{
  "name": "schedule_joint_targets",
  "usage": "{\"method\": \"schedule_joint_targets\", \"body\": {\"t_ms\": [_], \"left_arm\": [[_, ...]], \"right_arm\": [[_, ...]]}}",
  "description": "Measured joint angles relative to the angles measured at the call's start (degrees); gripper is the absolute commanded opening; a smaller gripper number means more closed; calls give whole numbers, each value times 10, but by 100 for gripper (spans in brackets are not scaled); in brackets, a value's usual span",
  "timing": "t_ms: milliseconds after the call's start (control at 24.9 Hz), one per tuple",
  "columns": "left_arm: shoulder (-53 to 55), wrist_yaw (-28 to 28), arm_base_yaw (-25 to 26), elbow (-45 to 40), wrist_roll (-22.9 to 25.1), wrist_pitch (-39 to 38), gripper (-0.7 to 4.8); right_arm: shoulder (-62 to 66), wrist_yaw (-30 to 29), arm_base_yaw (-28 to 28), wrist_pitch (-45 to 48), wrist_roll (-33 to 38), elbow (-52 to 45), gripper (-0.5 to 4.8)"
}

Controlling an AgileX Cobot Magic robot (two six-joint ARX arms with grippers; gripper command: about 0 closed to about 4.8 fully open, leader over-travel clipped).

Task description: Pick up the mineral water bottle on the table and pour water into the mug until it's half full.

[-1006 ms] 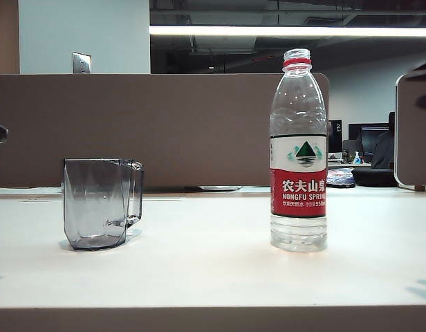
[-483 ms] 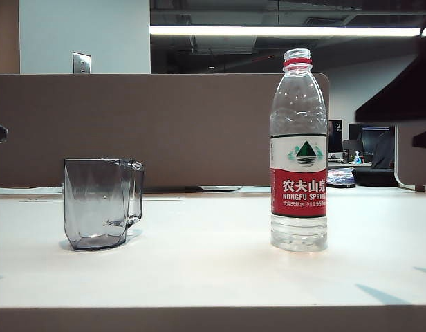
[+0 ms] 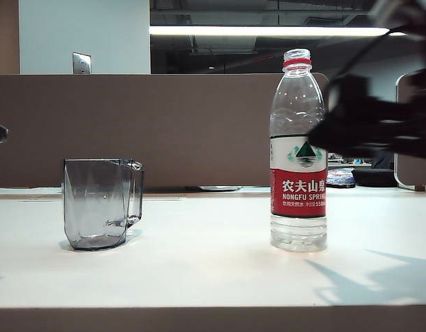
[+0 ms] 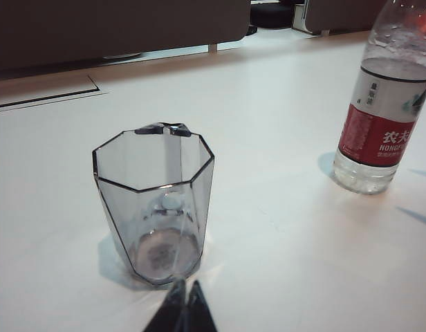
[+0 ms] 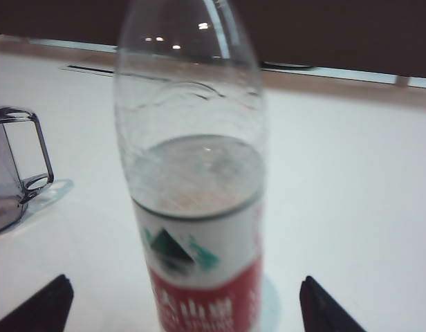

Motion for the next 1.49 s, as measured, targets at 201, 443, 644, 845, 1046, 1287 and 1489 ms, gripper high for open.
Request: {"method": "schedule_joint_targets", "body": {"t_ms": [201, 443, 644, 845, 1046, 1287, 1489], "left_arm": [[0, 0, 0, 0, 0, 0, -5], [0, 0, 0, 0, 0, 0, -5], [0, 0, 0, 0, 0, 0, -5], [0, 0, 0, 0, 0, 0, -5], [0, 0, 0, 0, 0, 0, -5], [0, 0, 0, 0, 0, 0, -5], [-1, 0, 0, 0, 0, 0, -5]], "right_arm": [[133, -1, 0, 78, 0, 49, 479], [229, 25, 0, 165, 0, 79, 479], [276, 24, -3, 167, 0, 110, 479], [308, 28, -5, 167, 0, 138, 479], [309, 54, -6, 176, 2, 138, 479], [311, 64, -12, 177, 5, 142, 479], [311, 52, -11, 177, 6, 145, 307]]}}
